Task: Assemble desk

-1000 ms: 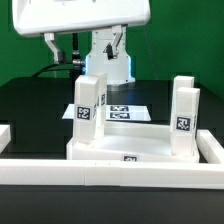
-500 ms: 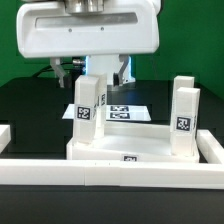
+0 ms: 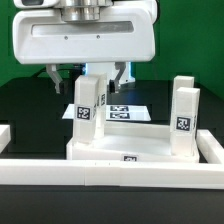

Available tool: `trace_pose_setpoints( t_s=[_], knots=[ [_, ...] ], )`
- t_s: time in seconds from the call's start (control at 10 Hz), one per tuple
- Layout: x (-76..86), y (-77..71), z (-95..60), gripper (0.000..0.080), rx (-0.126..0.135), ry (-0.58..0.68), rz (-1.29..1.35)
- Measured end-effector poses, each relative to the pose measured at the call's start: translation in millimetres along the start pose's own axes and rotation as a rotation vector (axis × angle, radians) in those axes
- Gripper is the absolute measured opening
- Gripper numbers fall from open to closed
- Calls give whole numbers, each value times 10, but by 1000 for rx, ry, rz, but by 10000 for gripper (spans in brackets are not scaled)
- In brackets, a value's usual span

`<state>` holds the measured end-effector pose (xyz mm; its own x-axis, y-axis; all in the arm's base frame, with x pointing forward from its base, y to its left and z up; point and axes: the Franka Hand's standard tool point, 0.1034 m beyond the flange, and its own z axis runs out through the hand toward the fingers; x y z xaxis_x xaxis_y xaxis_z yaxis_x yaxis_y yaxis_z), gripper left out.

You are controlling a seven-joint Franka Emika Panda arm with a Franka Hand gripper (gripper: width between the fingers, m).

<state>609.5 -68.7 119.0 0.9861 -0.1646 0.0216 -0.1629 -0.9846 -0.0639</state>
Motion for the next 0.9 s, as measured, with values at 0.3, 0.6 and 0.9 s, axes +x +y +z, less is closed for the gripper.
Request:
trace_pose_setpoints(
  t_s=[0.3,0.6,0.9],
  knots=[
    [0,2,0,335,1,0,109],
    [-3,-3,13,291,3,3,327],
    [50,-78,32,291,40,59,776]
  ],
)
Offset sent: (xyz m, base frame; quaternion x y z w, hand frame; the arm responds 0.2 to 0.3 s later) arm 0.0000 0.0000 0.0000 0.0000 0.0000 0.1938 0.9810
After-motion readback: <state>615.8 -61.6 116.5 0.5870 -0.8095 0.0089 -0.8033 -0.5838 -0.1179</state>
